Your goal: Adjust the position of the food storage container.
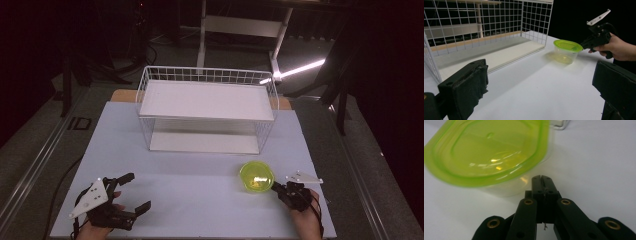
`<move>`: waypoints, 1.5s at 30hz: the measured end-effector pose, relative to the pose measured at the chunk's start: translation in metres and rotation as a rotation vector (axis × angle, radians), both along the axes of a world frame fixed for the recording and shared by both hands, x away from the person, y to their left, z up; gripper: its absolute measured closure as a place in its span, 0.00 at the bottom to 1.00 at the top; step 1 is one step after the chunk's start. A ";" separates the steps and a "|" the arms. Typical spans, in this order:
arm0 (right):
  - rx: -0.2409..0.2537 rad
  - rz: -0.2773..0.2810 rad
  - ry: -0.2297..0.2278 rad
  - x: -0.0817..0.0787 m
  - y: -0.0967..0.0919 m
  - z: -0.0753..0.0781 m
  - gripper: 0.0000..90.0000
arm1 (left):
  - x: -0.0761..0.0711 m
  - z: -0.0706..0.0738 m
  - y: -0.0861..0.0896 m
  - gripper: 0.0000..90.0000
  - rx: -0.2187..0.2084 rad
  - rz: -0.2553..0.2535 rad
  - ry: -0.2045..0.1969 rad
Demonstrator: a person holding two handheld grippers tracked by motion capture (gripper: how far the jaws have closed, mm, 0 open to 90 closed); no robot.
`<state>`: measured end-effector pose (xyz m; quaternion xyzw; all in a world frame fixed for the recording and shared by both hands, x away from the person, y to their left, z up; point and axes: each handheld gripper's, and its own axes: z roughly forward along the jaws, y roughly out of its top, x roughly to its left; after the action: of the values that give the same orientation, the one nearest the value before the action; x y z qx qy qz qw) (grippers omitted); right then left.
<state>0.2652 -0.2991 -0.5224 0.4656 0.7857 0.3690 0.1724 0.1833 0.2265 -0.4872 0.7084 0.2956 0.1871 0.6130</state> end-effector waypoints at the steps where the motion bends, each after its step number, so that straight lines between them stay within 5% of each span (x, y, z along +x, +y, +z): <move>1: -0.001 -0.004 -0.003 0.002 -0.001 0.001 1.00 | 0.000 0.000 0.000 0.01 -0.001 0.000 0.001; 14: -0.008 0.029 0.025 0.008 0.016 -0.001 1.00 | 0.000 0.000 0.000 0.01 0.001 -0.001 0.001; 24: -0.003 0.105 0.049 0.007 0.049 -0.002 1.00 | 0.000 0.000 -0.001 0.01 0.003 -0.004 0.003; 45: 0.013 0.190 0.068 0.032 0.109 -0.005 1.00 | -0.001 0.000 -0.001 0.01 0.007 -0.009 0.001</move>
<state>0.2976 -0.1905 -0.5275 0.4022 0.8293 0.3730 0.1069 0.1823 0.2255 -0.4870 0.7121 0.2920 0.1848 0.6112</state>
